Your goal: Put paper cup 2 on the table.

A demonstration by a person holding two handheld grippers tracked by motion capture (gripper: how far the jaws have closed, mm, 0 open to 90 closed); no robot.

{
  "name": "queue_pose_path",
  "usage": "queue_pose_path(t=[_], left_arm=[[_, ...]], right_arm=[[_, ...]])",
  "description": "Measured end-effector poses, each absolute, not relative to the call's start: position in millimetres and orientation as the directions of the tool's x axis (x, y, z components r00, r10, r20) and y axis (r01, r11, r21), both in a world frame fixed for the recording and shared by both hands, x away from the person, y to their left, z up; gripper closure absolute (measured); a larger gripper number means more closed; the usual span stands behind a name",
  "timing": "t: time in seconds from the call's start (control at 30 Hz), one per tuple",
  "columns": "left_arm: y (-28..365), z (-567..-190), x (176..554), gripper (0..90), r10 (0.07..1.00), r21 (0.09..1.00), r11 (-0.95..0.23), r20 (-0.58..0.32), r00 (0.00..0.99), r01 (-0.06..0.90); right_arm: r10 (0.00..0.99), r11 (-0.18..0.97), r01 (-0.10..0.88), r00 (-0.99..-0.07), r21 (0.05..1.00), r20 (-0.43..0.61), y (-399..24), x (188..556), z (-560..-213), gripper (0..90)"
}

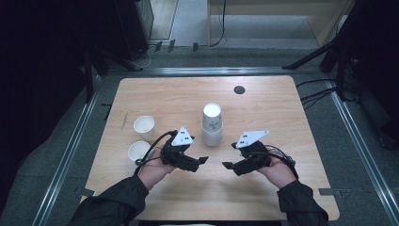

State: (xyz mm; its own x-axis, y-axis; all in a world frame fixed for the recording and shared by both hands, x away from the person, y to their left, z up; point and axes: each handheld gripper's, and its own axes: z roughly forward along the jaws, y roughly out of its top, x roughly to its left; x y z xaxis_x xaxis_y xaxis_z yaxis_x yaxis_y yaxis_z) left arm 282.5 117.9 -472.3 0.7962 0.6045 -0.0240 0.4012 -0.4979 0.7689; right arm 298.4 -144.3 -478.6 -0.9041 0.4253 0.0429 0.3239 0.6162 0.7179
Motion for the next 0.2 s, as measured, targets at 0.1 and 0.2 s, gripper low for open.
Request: queue_pose_path(t=[0.1, 0.2], left_arm=[[116.6, -476.2, 284.5, 13.4, 0.598, 0.755, -0.503, -0.048, 0.8, 0.421], [113.9, -483.8, 286.8, 13.5, 0.602, 0.739, -0.5, -0.078, 0.795, 0.451]], right_arm=[[0.42, 0.623, 0.32, -0.907, 0.713, 0.04, -143.4, 298.2, -479.5, 23.5], [0.414, 0.635, 0.319, -0.909, 0.704, 0.038, -142.5, 298.2, -480.5, 23.5]])
